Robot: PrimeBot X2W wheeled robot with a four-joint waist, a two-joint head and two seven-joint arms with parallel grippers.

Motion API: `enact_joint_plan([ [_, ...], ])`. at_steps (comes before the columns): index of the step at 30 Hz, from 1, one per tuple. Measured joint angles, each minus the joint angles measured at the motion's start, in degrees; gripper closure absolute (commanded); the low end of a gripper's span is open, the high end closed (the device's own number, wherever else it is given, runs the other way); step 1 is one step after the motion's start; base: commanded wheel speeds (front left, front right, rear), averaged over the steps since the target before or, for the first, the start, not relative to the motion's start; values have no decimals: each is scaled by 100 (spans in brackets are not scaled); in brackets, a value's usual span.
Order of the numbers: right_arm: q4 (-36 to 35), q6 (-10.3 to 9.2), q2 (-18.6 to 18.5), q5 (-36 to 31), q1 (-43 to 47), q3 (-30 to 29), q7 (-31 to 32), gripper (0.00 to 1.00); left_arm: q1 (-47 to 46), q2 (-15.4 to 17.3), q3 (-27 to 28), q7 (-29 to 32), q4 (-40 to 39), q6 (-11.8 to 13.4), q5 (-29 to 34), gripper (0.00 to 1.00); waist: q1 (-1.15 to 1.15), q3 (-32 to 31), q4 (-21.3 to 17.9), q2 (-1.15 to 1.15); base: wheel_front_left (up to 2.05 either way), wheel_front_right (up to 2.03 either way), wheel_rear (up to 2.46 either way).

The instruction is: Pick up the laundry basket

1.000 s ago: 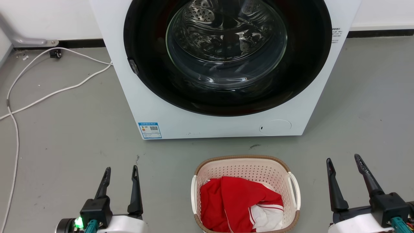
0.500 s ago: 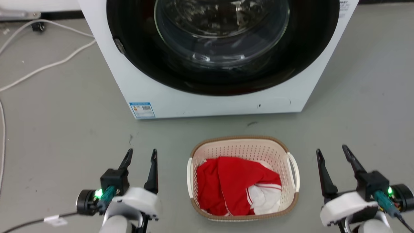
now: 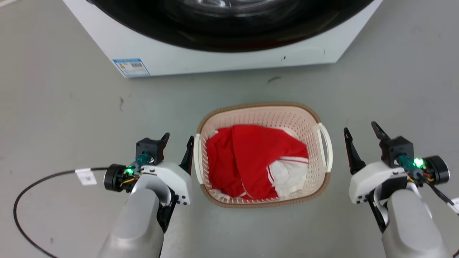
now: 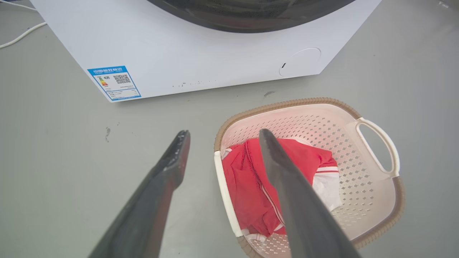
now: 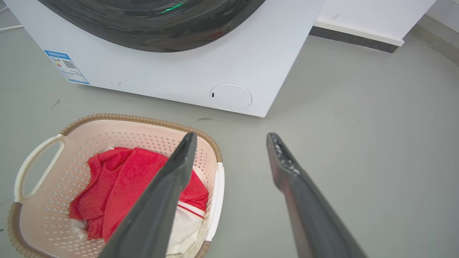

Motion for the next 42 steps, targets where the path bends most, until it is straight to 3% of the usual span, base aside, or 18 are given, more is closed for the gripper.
enact_joint_plan([
  [16,2154,0,-103,-175,-1621,185,0,0,-1471,-1,-728,97,1901,-53,-439,0,0,1318,-213,0,0,0,0],
  [30,3426,0,-83,-236,-2496,211,0,0,-2002,62,-1359,332,2198,-54,-960,0,0,2073,-225,0,0,0,0],
  [42,3778,0,-7,-188,-2806,334,5,0,-2208,159,-1729,304,2259,-54,-1269,0,0,2516,-230,0,0,0,0],
])
